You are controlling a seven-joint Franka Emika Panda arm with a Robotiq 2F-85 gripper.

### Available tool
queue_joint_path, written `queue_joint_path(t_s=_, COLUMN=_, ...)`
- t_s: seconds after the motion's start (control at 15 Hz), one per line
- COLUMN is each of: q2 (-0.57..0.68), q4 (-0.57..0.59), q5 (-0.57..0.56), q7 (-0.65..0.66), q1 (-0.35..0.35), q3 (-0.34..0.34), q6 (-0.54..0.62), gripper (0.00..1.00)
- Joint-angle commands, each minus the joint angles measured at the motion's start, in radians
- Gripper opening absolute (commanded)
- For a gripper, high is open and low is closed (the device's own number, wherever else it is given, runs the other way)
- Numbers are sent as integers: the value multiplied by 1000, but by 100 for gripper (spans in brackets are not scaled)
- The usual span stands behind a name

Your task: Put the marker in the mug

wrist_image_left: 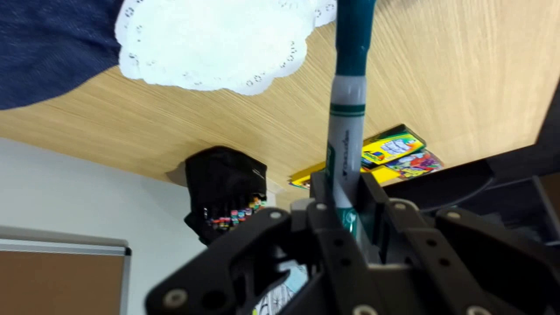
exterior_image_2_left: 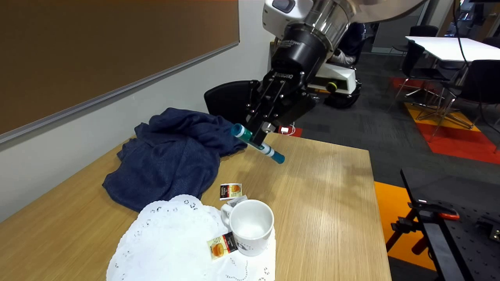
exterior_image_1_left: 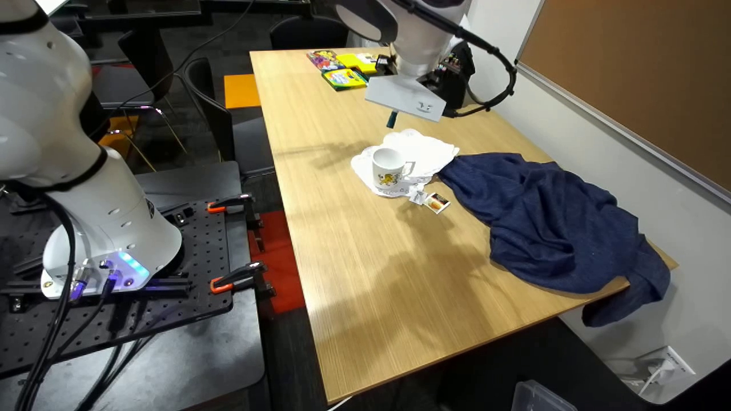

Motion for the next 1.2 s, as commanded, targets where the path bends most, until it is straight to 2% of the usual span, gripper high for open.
queue_joint_path(t_s=0.0, q2=61, q4=54, q5=32, q7=-174, q1=-40, q3=-31, q6=-217, gripper=5)
queue_joint_path(t_s=0.2, q2=111, q4=91, q5=4, q7=-227, q1=-67, q3=-49, q6=-379, gripper=5)
queue_joint_path(t_s=0.27, q2=71, q4=42, q5=11, q7=-196, q1=-52, q3=-43, q6=-299, gripper=21)
queue_joint_path(t_s=0.47, q2=105, q4=67, q5=9, q7=-211, q1=-64, q3=-47, q6=-345, gripper=21)
queue_joint_path(t_s=0.53, q2=108, q4=70, q5=9, q7=-211, q1=-63, q3=-47, q6=-346, gripper=5)
queue_joint_path(t_s=1.13, q2=176, q4=95, q5=143, q7=-537, q1=-103, q3=-54, q6=-487, gripper=5)
